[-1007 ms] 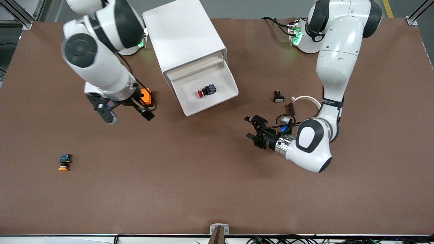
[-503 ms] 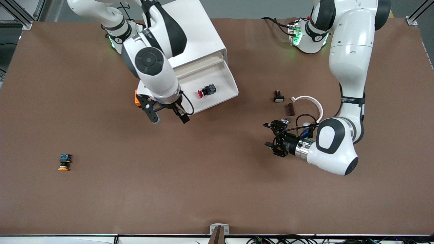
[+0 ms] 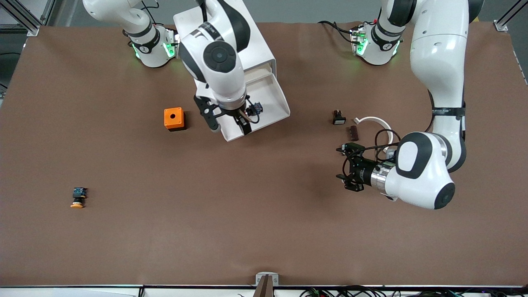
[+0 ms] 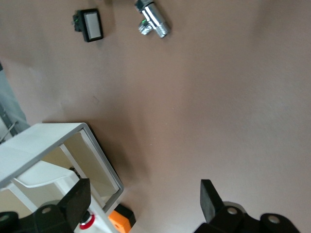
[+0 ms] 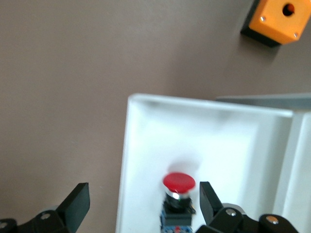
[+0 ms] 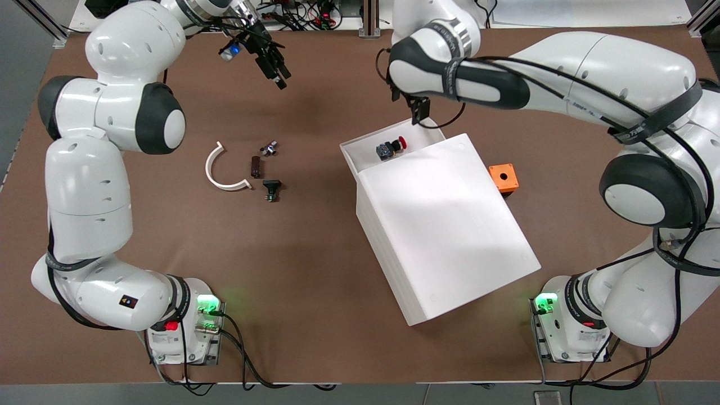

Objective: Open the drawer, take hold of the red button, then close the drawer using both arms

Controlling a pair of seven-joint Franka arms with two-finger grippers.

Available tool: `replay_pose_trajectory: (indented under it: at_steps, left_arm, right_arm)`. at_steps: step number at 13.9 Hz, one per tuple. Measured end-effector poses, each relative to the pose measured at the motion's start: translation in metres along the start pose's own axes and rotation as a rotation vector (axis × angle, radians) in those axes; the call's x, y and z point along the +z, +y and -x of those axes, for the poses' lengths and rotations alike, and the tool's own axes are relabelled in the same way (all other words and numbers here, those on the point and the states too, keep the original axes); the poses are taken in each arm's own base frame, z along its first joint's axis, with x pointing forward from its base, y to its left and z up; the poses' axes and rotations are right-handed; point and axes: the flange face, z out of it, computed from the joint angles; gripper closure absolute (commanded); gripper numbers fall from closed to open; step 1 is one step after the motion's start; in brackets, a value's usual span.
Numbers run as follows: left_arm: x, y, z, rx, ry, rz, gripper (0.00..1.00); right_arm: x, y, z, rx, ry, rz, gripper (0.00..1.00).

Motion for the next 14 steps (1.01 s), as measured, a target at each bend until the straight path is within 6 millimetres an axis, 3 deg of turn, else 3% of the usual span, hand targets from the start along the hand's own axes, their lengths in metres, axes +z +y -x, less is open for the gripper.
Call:
replay_pose_trajectory:
  at_steps: [3, 8, 11, 14]
  left_arm:
    - [-0.032, -0.015, 0.004, 0.149, 0.03, 0.052, 0.01]
    - [-0.051, -0.03, 0.006, 0.525, 0.2, 0.066, 0.01]
    - [-0.044, -0.029, 0.018, 0.705, 0.255, 0.077, 0.01]
    - [-0.021, -0.031, 0.045, 0.876, 0.368, 0.074, 0.01]
  right_arm:
    - [0.015, 0.012, 0.025, -0.015, 0.011, 0.029, 0.0]
    - [0.031, 0.023, 0.047, -0.031, 0.019, 0.041, 0.0]
    - [0.033, 0.023, 0.049, -0.022, 0.017, 0.031, 0.03]
    - [0.042, 0.024, 0.058, -0.017, 0.019, 0.027, 0.04]
